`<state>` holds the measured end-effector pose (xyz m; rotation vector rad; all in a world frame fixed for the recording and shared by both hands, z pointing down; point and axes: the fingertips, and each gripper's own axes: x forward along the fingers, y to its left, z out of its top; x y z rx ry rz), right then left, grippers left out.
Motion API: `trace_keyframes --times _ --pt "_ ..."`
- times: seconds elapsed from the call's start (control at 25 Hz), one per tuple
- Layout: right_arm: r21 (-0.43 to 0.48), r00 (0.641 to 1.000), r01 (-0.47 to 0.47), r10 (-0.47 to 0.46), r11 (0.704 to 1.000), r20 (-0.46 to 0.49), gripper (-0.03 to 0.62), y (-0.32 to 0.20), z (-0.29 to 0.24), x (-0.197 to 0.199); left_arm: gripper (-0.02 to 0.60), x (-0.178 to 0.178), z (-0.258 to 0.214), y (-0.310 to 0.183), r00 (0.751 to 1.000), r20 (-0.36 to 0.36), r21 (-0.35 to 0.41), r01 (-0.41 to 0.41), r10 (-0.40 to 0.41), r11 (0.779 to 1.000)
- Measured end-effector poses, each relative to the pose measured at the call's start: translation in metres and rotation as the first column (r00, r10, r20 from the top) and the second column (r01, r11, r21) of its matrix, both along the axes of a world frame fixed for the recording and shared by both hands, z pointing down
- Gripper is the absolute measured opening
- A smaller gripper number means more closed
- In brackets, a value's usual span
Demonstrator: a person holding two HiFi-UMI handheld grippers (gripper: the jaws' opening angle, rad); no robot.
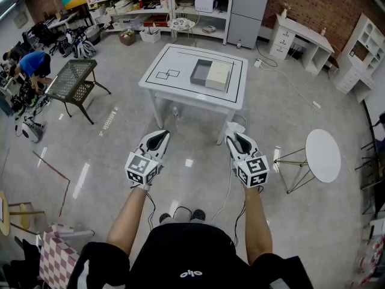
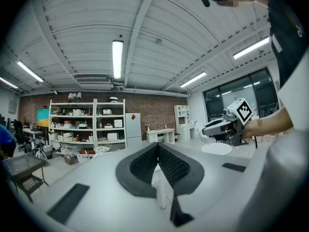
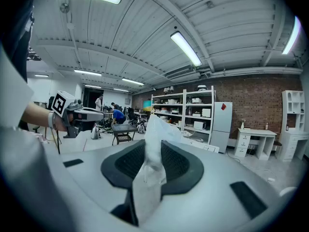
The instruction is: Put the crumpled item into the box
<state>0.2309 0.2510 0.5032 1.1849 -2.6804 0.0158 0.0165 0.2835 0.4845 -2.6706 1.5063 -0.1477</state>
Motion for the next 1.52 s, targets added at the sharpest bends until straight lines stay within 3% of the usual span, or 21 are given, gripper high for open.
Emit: trace_keyframes --times 0.52,0.84,1.16,1.52 --pt "-0.001 1.000 0.022 -0.022 1.000 0.002 0.110 0.001 0.003 0.004 0.008 0.009 0.004 0.002 1.000 -0.005 -0.004 0.013 -0.013 1.000" --pt "-0.017 0.999 0.042 -0.042 0.999 0.005 0.110 -0.029 0.011 -0.005 0.008 0.006 0.017 -0.024 1.000 -0.012 -0.024 0.026 -0.027 0.999" --pt "-0.023 0.999 0.032 -0.032 0.999 -0.005 0.110 -0.118 0.015 -0.034 0.008 -0.016 0.022 -0.120 1.000 -0.025 -0.022 0.005 -0.005 1.000" --pt "-0.038 1.000 0.006 -0.007 0.999 -0.011 0.110 -0.252 0.004 -0.101 0.008 -0.068 0.017 -0.262 0.998 -0.033 -0.040 -0.054 0.053 0.998"
